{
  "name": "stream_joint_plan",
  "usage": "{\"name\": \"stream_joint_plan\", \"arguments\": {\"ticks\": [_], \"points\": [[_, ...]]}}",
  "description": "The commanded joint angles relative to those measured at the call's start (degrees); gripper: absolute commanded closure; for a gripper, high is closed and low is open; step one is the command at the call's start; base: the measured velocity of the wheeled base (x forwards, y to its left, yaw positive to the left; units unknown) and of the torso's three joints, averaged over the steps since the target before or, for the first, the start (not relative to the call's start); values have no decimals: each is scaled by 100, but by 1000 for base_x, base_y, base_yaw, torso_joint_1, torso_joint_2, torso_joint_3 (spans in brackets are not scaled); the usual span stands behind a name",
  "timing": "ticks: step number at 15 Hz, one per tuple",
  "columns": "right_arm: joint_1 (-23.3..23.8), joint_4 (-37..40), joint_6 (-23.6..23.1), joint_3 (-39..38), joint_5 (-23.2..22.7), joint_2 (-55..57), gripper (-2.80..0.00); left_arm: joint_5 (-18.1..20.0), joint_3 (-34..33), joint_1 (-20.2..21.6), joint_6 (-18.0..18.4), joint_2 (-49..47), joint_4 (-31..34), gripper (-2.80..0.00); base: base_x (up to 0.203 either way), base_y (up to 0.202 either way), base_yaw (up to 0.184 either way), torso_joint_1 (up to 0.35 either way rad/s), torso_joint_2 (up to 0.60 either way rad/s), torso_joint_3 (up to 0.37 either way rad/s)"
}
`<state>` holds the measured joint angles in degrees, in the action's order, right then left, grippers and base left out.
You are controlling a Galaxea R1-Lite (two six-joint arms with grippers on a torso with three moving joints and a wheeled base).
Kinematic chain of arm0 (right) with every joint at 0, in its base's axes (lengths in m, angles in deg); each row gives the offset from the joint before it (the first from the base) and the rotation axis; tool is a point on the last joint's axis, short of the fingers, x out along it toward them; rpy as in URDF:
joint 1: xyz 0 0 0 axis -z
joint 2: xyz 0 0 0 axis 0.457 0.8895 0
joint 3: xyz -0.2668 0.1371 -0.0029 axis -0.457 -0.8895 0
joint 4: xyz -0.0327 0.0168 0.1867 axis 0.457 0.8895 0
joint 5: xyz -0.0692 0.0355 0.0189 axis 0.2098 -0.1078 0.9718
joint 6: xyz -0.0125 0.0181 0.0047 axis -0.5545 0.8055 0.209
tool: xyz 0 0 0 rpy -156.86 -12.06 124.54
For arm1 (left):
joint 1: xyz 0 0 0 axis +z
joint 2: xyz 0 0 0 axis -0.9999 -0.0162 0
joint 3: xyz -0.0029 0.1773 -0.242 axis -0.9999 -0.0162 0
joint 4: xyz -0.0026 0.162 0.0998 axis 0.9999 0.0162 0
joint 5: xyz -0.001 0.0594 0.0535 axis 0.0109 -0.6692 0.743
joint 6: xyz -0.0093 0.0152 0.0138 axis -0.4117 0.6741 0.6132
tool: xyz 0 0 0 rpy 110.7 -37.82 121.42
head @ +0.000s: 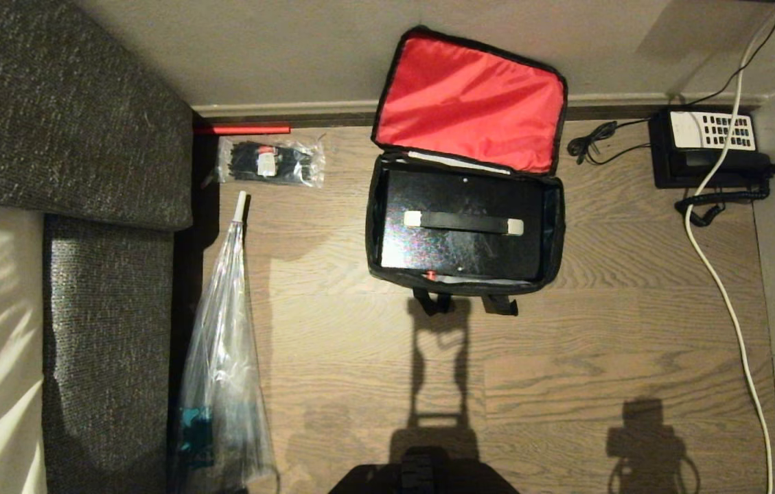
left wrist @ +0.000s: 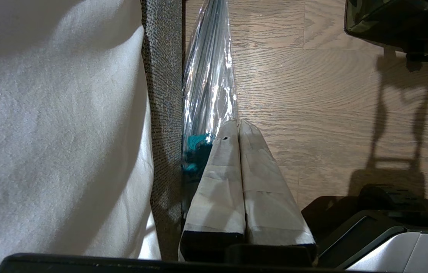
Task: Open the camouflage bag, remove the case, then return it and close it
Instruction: Grip the handle
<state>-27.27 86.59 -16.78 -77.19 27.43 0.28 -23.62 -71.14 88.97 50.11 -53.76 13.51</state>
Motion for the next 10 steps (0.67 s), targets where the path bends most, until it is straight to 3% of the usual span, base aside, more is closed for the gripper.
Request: {"name": "stream_joint_plan", "arguments": {"ticks": [1,10], "points": [[-1,-2,-4,-83,-2,-158,0,0,-1,1,4,0,0,0,0,0,0,0,0,0],[-1,-2,-4,-83,-2,-158,0,0,-1,1,-4,0,0,0,0,0,0,0,0,0]]}}
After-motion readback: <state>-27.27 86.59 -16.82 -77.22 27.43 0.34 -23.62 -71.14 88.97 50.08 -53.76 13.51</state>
